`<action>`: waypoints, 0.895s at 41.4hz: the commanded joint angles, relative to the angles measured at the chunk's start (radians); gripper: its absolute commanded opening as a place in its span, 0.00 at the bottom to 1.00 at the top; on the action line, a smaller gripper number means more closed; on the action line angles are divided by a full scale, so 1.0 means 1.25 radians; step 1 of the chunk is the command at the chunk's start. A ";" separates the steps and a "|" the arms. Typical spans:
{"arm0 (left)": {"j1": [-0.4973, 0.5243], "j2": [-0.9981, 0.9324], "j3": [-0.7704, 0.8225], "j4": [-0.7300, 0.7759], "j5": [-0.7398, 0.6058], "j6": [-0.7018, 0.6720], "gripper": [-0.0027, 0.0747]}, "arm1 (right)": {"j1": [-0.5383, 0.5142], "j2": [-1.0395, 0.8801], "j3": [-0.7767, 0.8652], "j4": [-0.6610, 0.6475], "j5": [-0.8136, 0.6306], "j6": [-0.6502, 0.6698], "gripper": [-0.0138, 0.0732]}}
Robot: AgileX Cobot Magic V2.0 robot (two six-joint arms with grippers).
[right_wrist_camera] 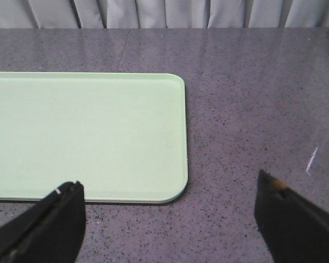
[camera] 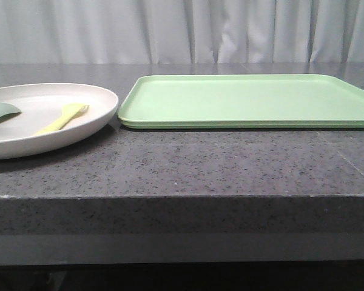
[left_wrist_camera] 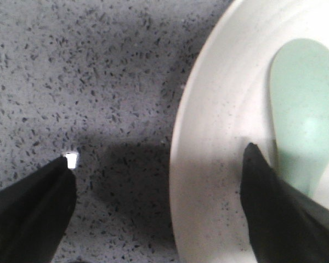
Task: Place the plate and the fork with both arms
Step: 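Lower the left gripper and grasp the cream plate rim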
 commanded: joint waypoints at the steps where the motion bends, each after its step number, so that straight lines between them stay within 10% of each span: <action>1: -0.005 -0.018 -0.023 -0.008 -0.025 -0.005 0.75 | -0.002 0.005 -0.028 0.003 -0.061 -0.004 0.90; 22: -0.005 -0.018 -0.023 -0.008 -0.025 -0.005 0.01 | -0.002 0.005 -0.028 0.003 -0.061 -0.004 0.90; 37: 0.048 -0.060 -0.023 -0.078 -0.042 -0.003 0.01 | -0.002 0.005 -0.028 0.003 -0.061 -0.004 0.90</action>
